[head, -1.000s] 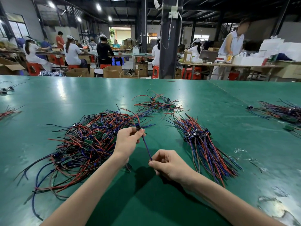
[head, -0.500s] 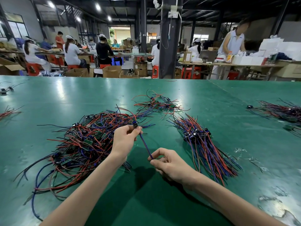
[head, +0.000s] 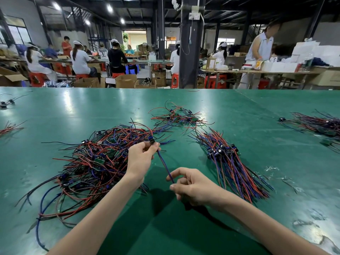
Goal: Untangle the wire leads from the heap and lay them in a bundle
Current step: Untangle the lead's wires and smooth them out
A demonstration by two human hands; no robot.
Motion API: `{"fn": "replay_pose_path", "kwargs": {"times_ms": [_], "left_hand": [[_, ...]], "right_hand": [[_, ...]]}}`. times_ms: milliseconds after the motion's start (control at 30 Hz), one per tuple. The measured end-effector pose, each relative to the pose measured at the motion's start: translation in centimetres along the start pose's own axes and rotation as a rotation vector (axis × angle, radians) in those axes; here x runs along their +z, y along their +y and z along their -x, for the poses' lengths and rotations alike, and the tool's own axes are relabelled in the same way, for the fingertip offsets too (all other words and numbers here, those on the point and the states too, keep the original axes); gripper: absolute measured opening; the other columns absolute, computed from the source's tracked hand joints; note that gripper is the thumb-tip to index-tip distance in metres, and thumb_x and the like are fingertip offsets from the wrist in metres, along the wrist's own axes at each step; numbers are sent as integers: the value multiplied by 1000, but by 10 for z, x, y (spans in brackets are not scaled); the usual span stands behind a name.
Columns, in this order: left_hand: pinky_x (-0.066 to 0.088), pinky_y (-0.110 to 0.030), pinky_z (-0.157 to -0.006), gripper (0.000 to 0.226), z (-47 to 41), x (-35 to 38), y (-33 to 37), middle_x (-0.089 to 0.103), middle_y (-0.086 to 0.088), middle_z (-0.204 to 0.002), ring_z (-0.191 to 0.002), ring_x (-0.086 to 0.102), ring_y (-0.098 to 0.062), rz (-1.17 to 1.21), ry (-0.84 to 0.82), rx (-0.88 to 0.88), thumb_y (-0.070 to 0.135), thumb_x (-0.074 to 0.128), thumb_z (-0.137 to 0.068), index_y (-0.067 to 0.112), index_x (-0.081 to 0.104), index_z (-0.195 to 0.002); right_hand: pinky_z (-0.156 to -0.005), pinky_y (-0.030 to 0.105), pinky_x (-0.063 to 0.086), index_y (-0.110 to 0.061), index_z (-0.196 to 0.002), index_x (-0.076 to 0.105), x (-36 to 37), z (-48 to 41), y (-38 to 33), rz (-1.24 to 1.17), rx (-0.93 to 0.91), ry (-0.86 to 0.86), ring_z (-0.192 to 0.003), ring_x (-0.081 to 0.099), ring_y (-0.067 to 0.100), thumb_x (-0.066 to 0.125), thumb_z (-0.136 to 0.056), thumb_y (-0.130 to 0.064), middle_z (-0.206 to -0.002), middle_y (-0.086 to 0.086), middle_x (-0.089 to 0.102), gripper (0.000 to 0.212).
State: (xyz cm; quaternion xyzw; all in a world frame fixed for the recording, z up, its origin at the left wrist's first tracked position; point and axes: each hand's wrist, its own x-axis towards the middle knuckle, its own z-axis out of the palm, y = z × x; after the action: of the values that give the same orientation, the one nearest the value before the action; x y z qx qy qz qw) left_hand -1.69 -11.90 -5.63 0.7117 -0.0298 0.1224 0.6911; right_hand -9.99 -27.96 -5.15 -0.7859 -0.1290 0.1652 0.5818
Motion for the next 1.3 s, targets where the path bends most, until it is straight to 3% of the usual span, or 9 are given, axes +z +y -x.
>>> {"fn": "replay_pose_path", "kwargs": {"times_ms": [100,233,400,467,733,1000,1133,1300], "left_hand": [[35,-14,-52,24,4,3,2,54,14,-50,-51,37,-5,37,-23,-38,12,61,-91,11,67,-67],[35,-22,-56,22,18,15,5,59,7,-55,-51,36,-9,141,-90,-106,7,62,-89,6,67,-68],[35,-24,-58,19,35,30,7,63,4,-58,-51,37,-10,229,-198,-165,4,61,-88,5,68,-70],[34,-24,-57,19,37,32,8,62,1,-60,-52,36,-11,248,-205,-177,4,62,-87,5,68,-69],[38,-25,-62,14,20,16,7,67,2,-64,-55,39,-11,265,-101,-192,6,63,-88,6,69,-75],[38,-22,-60,17,14,10,4,66,4,-65,-54,38,-8,254,-14,-159,10,64,-88,10,67,-71],[35,-23,-59,18,11,8,5,61,-3,-70,-54,35,-11,257,24,-154,10,64,-88,10,67,-71],[35,-23,-59,23,20,17,-1,58,0,-65,-53,34,-10,190,-13,-144,12,64,-89,10,66,-66]], "right_hand": [[-32,17,27,-11,-108,56,-14,3,-5,6,4,-118,-37,30,13,60,-92,-21,-65,1,67,19],[-31,16,25,-10,-101,61,-27,3,-10,19,6,-49,-31,28,10,56,-92,-38,-75,10,71,30],[-31,16,25,-5,-92,65,-22,-3,-2,-57,-48,165,-31,29,7,63,-89,-23,-74,19,54,18],[-31,16,26,-5,-85,65,-19,-4,1,-109,-45,179,-30,30,7,65,-88,-15,-70,16,60,10],[-31,13,26,-2,-77,68,-16,1,-1,-194,36,41,-30,30,5,65,-87,-9,-66,7,70,12],[-33,14,29,-5,-77,69,-10,4,-5,-144,24,16,-32,30,6,66,-87,-9,-67,5,71,11],[-33,14,27,-9,-79,69,-11,5,-6,-83,23,-23,-33,30,6,67,-86,-11,-68,3,71,8],[-34,13,21,-9,-84,72,-25,8,-9,47,100,-116,-34,30,4,69,-83,-15,-70,0,72,7]]}}
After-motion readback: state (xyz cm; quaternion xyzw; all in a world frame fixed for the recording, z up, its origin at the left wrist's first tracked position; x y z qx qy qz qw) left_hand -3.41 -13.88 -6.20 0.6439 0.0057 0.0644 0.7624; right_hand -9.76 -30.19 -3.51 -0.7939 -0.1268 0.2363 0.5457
